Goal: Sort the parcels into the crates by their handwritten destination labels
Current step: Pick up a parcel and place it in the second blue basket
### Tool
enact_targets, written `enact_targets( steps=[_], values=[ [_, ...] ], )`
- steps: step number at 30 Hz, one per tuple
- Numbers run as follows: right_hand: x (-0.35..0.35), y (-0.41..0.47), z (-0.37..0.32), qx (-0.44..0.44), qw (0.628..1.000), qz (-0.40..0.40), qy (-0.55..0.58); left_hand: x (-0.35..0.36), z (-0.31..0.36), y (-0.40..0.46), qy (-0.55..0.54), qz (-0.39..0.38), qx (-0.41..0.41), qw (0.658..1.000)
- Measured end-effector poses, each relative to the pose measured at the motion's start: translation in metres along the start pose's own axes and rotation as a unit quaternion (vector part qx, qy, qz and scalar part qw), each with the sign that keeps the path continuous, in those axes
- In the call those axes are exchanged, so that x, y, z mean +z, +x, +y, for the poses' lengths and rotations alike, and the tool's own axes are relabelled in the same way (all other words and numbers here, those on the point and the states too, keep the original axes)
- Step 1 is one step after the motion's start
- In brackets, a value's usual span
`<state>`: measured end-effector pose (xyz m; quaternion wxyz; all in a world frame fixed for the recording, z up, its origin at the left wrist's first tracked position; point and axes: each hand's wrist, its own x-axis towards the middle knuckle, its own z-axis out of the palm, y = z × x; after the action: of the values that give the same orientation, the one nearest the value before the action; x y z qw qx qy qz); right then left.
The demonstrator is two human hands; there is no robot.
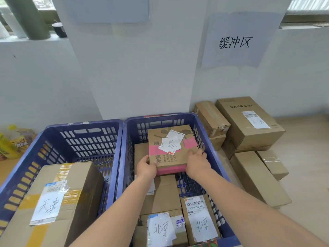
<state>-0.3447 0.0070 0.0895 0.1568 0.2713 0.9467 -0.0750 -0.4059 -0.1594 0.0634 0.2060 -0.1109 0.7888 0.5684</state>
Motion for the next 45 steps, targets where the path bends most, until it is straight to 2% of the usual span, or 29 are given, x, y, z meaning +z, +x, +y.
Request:
enact_targets(
  steps=[5,7,16,26,35,40,45],
  values=[
    [0.009,0.003,0.002,-0.023,0.994,0.028,-0.108,0.007,-0.005,0.003,-0.001,0.007,0.003,1.0],
    [0.011,0.004,0.003,-0.039,0.992,0.03,-0.119,0.009,-0.007,0.003,0.004,0.014,0.009,1.0],
    [0.013,0.011,0.008,-0.078,0.993,0.002,-0.084,0.012,-0.005,0.001,0.031,0.021,0.022,0.999],
    [0.027,0.019,0.02,-0.091,0.994,-0.03,-0.046,0.021,-0.003,-0.004,0.058,0.072,0.024,0.995],
    [0.024,0.002,0.017,-0.072,0.995,-0.062,0.021,0.012,0.005,-0.022,0.073,0.033,0.03,0.996],
    [-0.007,-0.026,0.014,-0.091,0.992,-0.021,0.081,0.0,0.021,-0.054,0.128,0.01,0.074,0.989],
    [-0.044,-0.076,0.028,-0.11,0.977,0.068,0.168,-0.015,0.042,-0.095,0.142,-0.029,0.15,0.978]
  ],
)
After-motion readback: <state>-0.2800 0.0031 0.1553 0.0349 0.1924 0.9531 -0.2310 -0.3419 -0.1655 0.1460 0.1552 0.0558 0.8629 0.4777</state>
